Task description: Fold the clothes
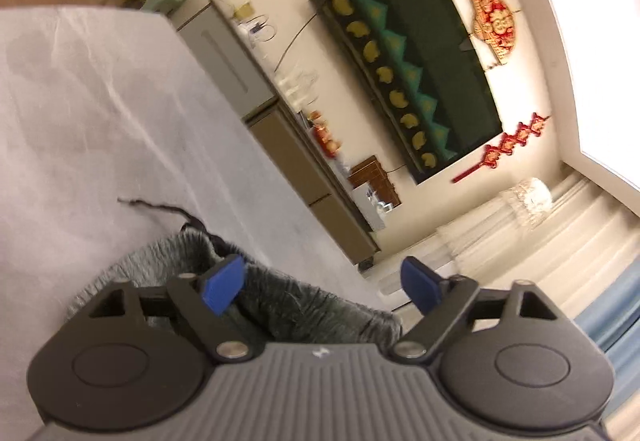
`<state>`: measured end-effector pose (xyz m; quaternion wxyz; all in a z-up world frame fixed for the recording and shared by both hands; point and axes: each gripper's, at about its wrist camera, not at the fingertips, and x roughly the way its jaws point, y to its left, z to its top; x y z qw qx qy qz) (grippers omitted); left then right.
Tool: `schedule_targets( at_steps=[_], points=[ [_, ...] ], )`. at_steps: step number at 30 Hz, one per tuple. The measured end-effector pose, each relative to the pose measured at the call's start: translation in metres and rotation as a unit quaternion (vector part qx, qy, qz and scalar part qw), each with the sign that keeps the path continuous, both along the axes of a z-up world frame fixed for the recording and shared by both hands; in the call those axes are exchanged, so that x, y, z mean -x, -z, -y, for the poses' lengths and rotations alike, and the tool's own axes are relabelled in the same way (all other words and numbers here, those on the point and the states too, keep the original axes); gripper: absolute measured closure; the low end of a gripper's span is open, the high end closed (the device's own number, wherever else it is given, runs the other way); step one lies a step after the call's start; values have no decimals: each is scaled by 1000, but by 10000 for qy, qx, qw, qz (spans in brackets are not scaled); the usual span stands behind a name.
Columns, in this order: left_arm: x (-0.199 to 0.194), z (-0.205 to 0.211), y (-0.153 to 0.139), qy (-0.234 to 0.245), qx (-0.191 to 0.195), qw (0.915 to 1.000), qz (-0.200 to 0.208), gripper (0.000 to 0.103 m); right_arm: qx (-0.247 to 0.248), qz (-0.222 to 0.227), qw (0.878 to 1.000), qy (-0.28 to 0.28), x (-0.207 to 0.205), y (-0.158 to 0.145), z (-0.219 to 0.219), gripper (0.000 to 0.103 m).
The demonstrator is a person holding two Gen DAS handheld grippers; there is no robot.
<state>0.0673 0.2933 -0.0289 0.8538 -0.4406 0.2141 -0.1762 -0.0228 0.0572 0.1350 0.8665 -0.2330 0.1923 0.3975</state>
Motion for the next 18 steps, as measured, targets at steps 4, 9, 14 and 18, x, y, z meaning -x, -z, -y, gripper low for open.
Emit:
schedule_targets(
  at_steps=[4,9,14,18],
  points=[
    [-12,21,-1,612,-327,9975,-115,9,59,412,9985,-366,17,2,3,101],
    [-29,58,-1,1241,-1383,9818,-398,34,929,1293,9802,-1175,54,30,-16,101],
    [-21,31,5,271,-1638,9848,-506,89,854,1047,9865,-928,43,32,-7,67],
    [-22,0,27,-226,-1239,9868,-1021,89,87,197,9998,-8,20,11,61,49]
  ],
)
